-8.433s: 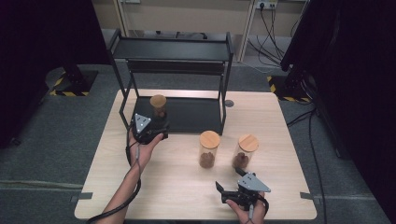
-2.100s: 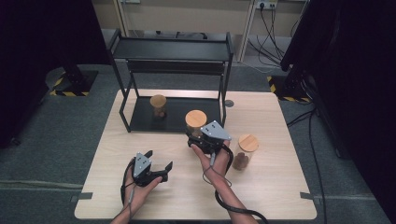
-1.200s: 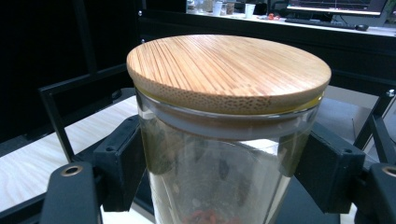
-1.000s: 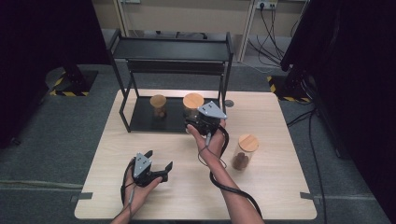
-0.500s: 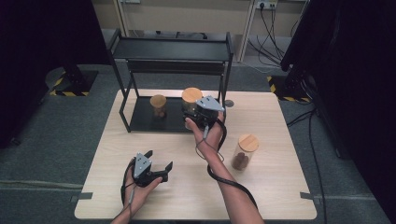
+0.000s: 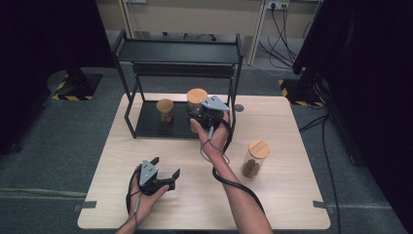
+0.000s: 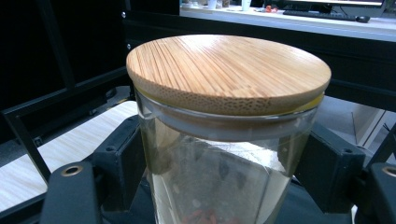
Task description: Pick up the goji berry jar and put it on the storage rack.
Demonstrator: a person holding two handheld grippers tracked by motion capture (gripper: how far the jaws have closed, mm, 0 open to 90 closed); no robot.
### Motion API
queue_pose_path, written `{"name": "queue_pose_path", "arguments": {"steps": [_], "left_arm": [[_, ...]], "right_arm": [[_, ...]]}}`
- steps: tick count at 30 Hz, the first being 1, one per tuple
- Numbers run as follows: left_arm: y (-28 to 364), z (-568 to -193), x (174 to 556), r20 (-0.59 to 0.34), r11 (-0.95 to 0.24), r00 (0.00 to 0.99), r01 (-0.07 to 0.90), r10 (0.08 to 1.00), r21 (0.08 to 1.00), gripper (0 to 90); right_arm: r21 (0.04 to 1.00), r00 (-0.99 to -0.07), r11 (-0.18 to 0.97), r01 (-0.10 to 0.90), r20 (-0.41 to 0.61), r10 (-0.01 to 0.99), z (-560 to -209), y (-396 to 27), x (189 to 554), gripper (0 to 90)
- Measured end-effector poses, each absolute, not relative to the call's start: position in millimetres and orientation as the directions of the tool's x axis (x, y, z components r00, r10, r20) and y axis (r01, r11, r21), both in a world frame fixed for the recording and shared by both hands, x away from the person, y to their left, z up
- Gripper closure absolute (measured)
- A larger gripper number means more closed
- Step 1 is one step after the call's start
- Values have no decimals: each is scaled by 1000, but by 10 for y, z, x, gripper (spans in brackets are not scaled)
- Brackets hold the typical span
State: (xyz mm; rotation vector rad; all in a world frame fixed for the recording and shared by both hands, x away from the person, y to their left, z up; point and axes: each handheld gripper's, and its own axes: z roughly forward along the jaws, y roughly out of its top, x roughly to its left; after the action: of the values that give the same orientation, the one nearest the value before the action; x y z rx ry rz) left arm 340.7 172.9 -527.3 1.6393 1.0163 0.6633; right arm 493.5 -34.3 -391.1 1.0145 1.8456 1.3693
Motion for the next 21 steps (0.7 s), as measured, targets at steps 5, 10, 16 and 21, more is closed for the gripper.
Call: {"name": "queue_pose_path", "arguments": {"steps": [5, 10, 16, 21], "left_arm": [[1727, -5273, 3406, -63, -94, 487, 291, 871, 952, 58], [1722, -5273, 3405, -59, -97, 486, 290, 872, 952, 58], [1715, -5272, 3400, -51, -105, 490, 286, 870, 953, 58], [1713, -5272, 3396, -48, -107, 491, 282, 870, 953, 58]], "right_arm": [[959, -513, 172, 225, -34, 858, -3931, -306, 4993, 250], [954, -511, 177, 241, -30, 859, -3981, -271, 5076, 250], [952, -506, 178, 248, -29, 862, -4019, -262, 5143, 251], [949, -499, 174, 263, -20, 866, -4042, -261, 5198, 251]]}}
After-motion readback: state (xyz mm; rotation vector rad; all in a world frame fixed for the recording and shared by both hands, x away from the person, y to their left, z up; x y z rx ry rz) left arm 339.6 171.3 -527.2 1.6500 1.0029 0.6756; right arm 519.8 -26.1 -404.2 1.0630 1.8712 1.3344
